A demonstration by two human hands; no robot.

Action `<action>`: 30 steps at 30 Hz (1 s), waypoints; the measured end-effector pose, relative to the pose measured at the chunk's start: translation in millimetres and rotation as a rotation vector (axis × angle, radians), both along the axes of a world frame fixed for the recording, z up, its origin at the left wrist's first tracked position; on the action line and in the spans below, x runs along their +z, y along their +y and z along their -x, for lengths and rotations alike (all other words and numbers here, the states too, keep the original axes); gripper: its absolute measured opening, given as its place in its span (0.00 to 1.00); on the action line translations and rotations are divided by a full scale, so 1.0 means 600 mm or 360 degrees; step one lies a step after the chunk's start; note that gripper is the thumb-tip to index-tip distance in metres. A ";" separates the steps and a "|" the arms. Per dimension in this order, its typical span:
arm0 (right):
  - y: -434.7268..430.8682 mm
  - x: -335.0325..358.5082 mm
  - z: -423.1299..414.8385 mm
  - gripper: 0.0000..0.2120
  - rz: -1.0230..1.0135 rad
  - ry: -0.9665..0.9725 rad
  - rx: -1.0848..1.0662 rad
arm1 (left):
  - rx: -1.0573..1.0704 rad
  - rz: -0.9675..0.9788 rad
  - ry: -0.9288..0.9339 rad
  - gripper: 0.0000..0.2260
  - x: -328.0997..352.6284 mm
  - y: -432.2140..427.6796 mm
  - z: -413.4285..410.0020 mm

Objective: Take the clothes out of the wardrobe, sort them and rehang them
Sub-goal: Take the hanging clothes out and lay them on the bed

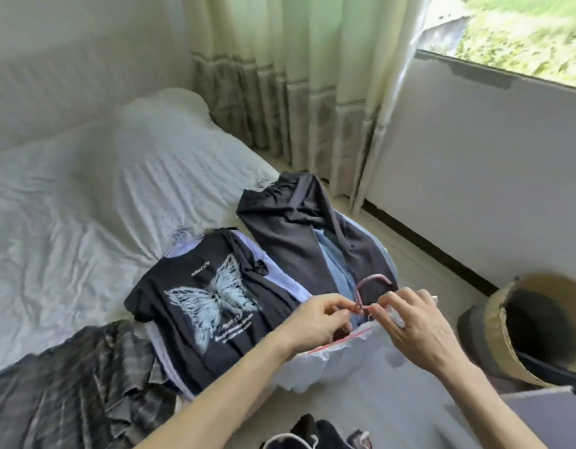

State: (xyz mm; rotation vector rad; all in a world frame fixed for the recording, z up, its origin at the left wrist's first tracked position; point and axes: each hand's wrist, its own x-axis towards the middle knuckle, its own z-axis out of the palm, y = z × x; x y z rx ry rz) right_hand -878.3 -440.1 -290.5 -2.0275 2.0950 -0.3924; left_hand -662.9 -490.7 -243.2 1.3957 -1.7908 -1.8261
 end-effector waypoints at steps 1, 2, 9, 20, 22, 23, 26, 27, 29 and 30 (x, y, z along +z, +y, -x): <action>-0.019 0.003 -0.017 0.27 0.0065 -0.0005 0.0088 | 0.0088 0.0025 0.0011 0.09 0.006 0.002 -0.022; -0.035 0.007 -0.034 0.28 0.0128 -0.0018 0.0170 | 0.0171 0.0039 0.0031 0.09 0.012 0.005 -0.043; -0.127 0.054 -0.136 0.22 0.0148 -0.0052 0.0685 | 0.0608 0.0115 0.0048 0.11 0.065 0.053 -0.170; -0.152 0.049 -0.303 0.30 -0.0242 -0.0348 0.1311 | 0.1240 0.0255 -0.0148 0.10 0.165 0.209 -0.378; -0.144 0.052 -0.346 0.27 -0.0290 -0.0355 0.1384 | 0.1290 0.0302 -0.0228 0.10 0.181 0.238 -0.423; -0.140 0.056 -0.370 0.24 -0.0295 -0.0355 0.1407 | 0.1325 0.0324 -0.0258 0.10 0.191 0.250 -0.447; -0.121 0.066 -0.448 0.21 -0.0324 -0.0399 0.1424 | 0.1413 0.0407 -0.0351 0.09 0.213 0.279 -0.531; -0.115 0.067 -0.477 0.21 -0.0330 -0.0403 0.1436 | 0.1444 0.0432 -0.0377 0.09 0.220 0.285 -0.562; -0.100 0.068 -0.536 0.21 -0.0337 -0.0391 0.1455 | 0.1504 0.0463 -0.0418 0.08 0.230 0.293 -0.631; -0.090 0.070 -0.568 0.20 -0.0346 -0.0384 0.1448 | 0.1515 0.0487 -0.0426 0.08 0.231 0.296 -0.667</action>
